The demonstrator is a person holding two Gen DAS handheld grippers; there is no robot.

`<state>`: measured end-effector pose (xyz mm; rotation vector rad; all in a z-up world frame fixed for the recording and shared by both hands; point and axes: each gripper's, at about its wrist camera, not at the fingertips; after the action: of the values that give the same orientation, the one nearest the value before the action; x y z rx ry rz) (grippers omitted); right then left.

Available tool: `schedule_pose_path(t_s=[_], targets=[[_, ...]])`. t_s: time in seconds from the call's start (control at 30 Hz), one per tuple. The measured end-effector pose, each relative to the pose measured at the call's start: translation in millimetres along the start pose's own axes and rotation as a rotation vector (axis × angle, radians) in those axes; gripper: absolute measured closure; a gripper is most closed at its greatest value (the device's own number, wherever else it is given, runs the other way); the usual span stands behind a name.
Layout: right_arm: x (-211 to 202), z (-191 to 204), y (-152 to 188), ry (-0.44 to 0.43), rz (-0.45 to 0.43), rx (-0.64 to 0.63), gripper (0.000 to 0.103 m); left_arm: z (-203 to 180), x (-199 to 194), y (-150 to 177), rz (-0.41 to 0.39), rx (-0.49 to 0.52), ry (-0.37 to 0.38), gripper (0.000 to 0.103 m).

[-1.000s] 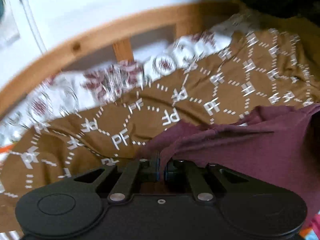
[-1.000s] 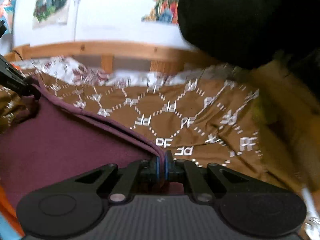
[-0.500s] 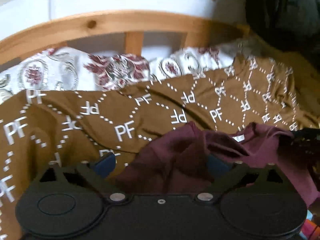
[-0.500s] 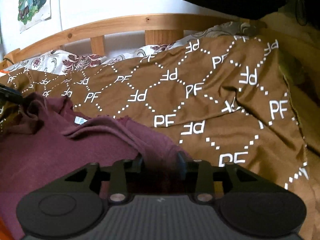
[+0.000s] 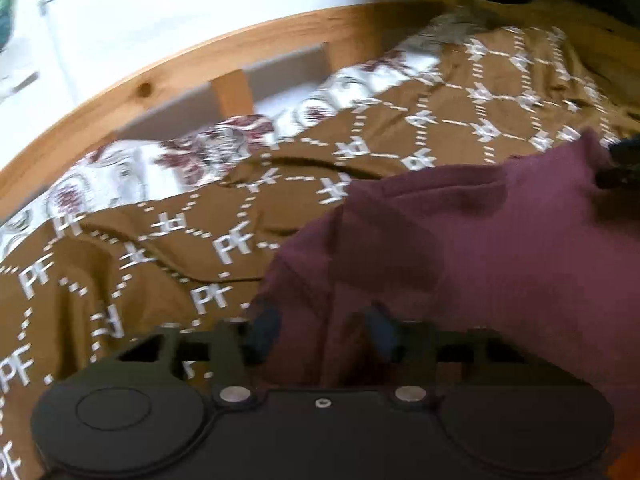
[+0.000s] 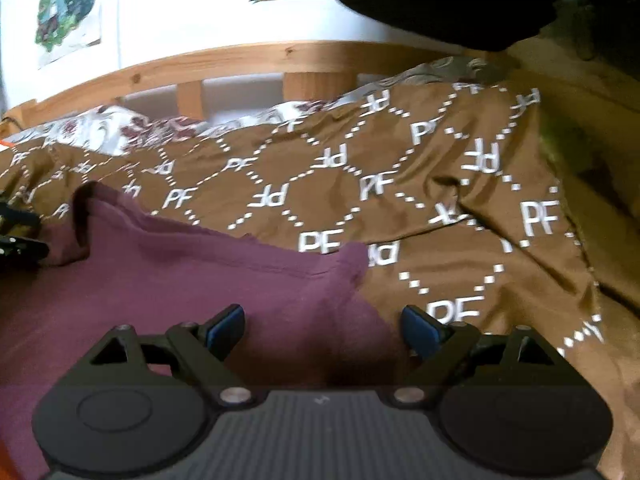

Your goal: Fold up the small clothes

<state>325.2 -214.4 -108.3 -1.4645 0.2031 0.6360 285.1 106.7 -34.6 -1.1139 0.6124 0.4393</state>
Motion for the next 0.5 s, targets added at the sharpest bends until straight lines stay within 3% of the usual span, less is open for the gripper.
schedule_pose_path(t_s=[0.07,0.1,0.17,0.2,0.23,0.27,0.33,0.37,0.4,0.5], targets=[[-2.2,-5.2,1.6,0.007,-0.011,0.031,0.030,12.2,-0.8,2.6,-0.004,-0.083,-0.015,0.090],[-3.2,-7.8,2.2,0.011,-0.016,0.049,0.034,19.2,-1.8,4.1,-0.007,-0.125,-0.038,0.090],[-4.5,-12.8,4.3,0.013,-0.025,0.079,0.051,30.1,-3.5,6.3,-0.008,-0.178,-0.092,0.090],[-4.9,-14.7,5.0,0.020,-0.027,0.093,0.065,35.4,-4.7,7.5,-0.003,-0.200,-0.117,0.090],[-4.3,-16.5,5.1,0.020,-0.025,0.103,0.070,41.0,-5.8,8.9,0.008,-0.226,-0.132,0.090],[-4.5,-18.3,5.9,0.012,-0.022,0.117,0.070,44.4,-7.1,9.4,0.009,-0.243,-0.116,0.087],[-5.3,-20.0,7.2,0.007,-0.021,0.137,0.070,44.4,-14.6,10.9,-0.018,-0.260,-0.063,0.068],[-5.5,-19.8,7.4,0.006,-0.022,0.140,0.067,40.9,-18.0,11.0,-0.033,-0.245,-0.038,0.051],[-5.7,-19.3,8.0,0.005,-0.021,0.140,0.065,36.5,-20.1,11.3,-0.048,-0.225,-0.024,0.041],[-5.4,-18.0,9.7,-0.002,-0.013,0.138,0.060,14.3,-23.7,11.5,-0.065,-0.117,0.046,0.040]])
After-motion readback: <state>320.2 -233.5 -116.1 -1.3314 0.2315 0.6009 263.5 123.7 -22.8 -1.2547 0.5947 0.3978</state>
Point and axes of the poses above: each gripper's, at about its wrist camera, not at the fingertips, and x roughly the way its jaws point, z to its left, y to its underside, and after that the axes turned 7 degrees about x, right-handed
